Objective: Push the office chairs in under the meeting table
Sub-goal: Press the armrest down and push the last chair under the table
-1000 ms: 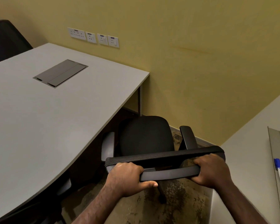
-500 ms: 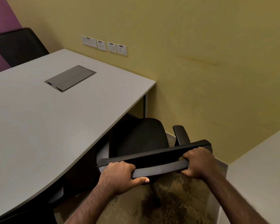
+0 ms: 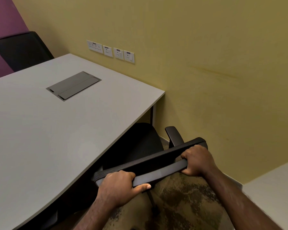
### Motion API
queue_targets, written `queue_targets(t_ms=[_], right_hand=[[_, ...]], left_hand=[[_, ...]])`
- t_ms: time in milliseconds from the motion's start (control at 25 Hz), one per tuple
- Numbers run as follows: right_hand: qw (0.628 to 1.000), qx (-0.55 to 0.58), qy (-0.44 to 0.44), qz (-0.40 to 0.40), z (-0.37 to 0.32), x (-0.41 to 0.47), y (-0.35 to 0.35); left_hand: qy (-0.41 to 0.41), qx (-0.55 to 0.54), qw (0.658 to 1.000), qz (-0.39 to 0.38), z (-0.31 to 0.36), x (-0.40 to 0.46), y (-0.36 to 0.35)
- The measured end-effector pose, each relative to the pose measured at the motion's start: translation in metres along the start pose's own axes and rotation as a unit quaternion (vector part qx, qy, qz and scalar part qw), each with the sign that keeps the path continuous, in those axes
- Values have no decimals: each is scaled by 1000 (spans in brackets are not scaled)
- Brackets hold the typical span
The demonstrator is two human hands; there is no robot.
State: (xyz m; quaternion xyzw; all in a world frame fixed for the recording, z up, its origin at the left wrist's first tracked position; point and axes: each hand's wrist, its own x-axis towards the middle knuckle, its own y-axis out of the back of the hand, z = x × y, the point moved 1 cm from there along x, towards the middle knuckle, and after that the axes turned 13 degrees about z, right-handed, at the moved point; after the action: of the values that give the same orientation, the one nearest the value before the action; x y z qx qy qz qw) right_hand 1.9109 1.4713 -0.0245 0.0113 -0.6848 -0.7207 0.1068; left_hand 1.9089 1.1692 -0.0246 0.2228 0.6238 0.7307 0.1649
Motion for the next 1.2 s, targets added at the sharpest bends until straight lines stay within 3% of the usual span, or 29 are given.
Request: queue_targets(t_ms=[440, 1200], right_hand=[[999, -6, 53, 6, 28, 87, -9], [980, 7, 197, 11, 103, 229, -24]], left_hand=[[57, -2, 998, 20, -11, 53, -1], [224, 34, 972, 59, 16, 152, -17]])
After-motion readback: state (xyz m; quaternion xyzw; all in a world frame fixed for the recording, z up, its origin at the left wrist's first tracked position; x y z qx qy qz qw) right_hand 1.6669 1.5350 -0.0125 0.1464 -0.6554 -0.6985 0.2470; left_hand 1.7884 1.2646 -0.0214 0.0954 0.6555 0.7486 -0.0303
